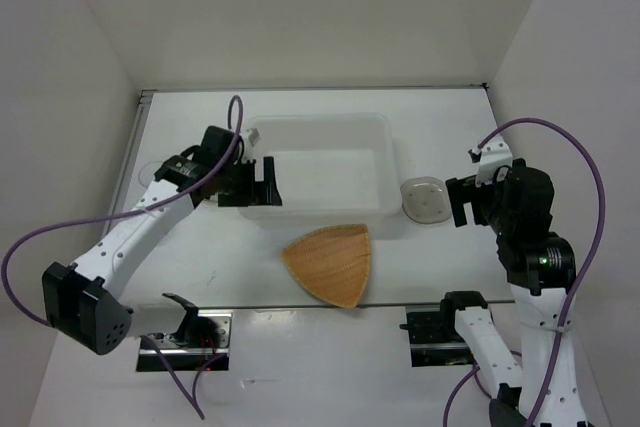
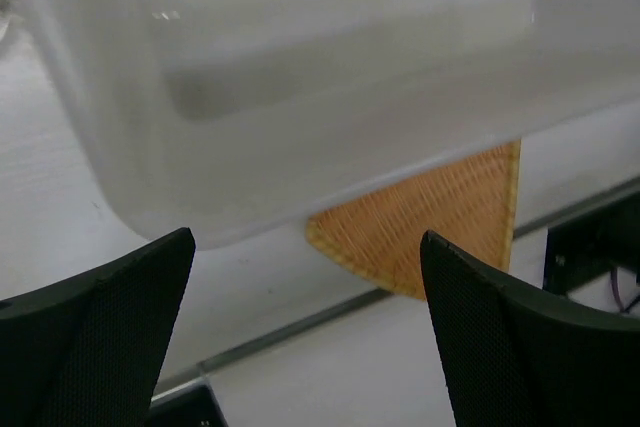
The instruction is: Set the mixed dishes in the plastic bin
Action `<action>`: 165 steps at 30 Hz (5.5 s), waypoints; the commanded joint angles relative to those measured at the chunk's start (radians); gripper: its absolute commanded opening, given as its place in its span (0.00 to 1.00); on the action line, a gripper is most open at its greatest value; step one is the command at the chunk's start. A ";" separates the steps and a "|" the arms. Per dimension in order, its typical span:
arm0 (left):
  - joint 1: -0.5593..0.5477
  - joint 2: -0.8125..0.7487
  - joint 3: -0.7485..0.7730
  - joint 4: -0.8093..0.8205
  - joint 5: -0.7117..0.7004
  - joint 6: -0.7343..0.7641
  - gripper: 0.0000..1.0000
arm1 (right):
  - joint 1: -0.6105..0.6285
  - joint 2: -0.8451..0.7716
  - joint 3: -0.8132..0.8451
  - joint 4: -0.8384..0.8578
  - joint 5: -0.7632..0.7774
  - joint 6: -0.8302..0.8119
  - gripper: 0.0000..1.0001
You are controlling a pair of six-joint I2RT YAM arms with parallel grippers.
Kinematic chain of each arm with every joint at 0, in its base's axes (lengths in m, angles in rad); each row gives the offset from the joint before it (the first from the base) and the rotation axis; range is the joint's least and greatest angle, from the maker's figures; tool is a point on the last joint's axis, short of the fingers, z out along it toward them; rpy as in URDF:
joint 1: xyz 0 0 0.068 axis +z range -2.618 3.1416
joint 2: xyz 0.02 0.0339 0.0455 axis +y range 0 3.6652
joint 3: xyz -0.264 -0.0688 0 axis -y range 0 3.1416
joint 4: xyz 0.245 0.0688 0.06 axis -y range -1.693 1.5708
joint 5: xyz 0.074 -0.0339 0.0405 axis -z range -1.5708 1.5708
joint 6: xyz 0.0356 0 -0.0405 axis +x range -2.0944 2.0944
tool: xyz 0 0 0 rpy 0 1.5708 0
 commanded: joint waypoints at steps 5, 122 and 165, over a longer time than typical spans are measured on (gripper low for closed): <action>-0.049 -0.258 -0.335 0.284 0.321 -0.322 1.00 | 0.006 -0.025 -0.007 0.069 0.024 0.013 0.99; 0.104 0.725 0.529 0.215 0.476 -0.099 0.00 | 0.006 -0.045 -0.018 0.079 0.065 0.040 0.99; 0.063 -0.085 0.426 -0.194 -0.075 -0.172 1.00 | -0.474 1.120 0.284 -0.085 -0.634 -0.345 0.99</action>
